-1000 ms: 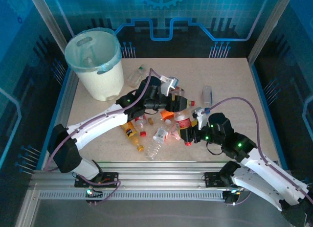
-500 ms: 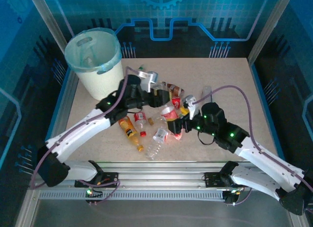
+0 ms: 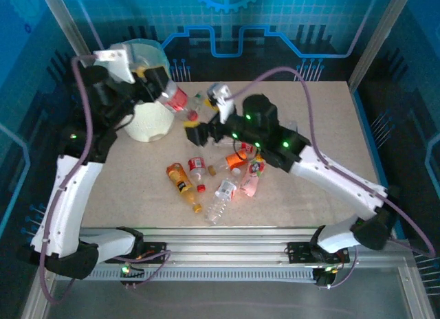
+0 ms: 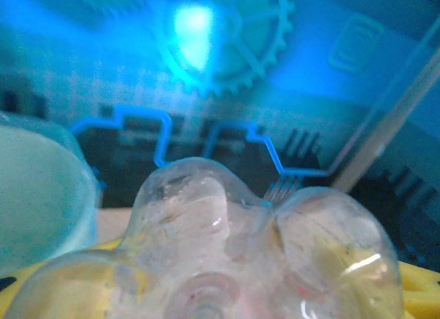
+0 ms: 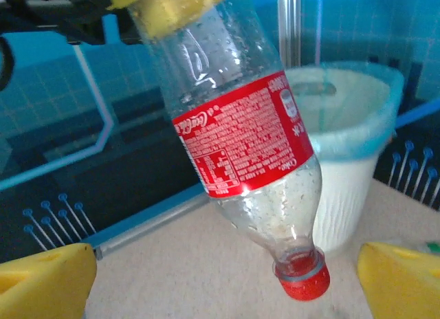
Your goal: Put the plastic bottles in the bin
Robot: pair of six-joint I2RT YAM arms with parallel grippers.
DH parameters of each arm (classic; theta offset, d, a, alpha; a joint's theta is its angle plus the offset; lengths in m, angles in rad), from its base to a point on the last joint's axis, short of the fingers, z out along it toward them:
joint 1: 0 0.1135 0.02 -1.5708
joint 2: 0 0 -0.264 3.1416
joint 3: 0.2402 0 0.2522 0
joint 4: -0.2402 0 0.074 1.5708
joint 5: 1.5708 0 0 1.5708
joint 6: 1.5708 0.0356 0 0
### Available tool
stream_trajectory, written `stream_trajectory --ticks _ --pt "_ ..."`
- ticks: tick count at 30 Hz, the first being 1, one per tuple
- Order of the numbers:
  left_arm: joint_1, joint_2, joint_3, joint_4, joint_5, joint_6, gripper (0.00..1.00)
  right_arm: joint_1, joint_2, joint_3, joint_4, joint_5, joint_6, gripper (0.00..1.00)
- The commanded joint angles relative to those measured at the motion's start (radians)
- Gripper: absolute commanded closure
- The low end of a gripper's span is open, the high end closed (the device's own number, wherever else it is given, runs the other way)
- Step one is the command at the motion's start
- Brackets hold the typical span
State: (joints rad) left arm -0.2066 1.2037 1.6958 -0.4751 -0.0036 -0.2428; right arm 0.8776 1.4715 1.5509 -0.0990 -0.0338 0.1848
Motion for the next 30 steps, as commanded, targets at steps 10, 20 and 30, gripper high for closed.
stream_trajectory --ticks 10,20,30 --pt "0.288 0.275 0.293 0.065 -0.045 -0.003 0.40 0.009 0.613 0.900 -0.228 -0.018 0.088 0.05" --pt "0.392 0.392 0.321 0.118 -0.091 -0.035 0.41 -0.001 0.860 1.197 -0.379 -0.041 0.206 0.13" --pt "0.408 0.493 0.337 0.067 -0.119 0.073 0.37 -0.019 0.860 1.136 -0.382 -0.051 0.239 0.12"
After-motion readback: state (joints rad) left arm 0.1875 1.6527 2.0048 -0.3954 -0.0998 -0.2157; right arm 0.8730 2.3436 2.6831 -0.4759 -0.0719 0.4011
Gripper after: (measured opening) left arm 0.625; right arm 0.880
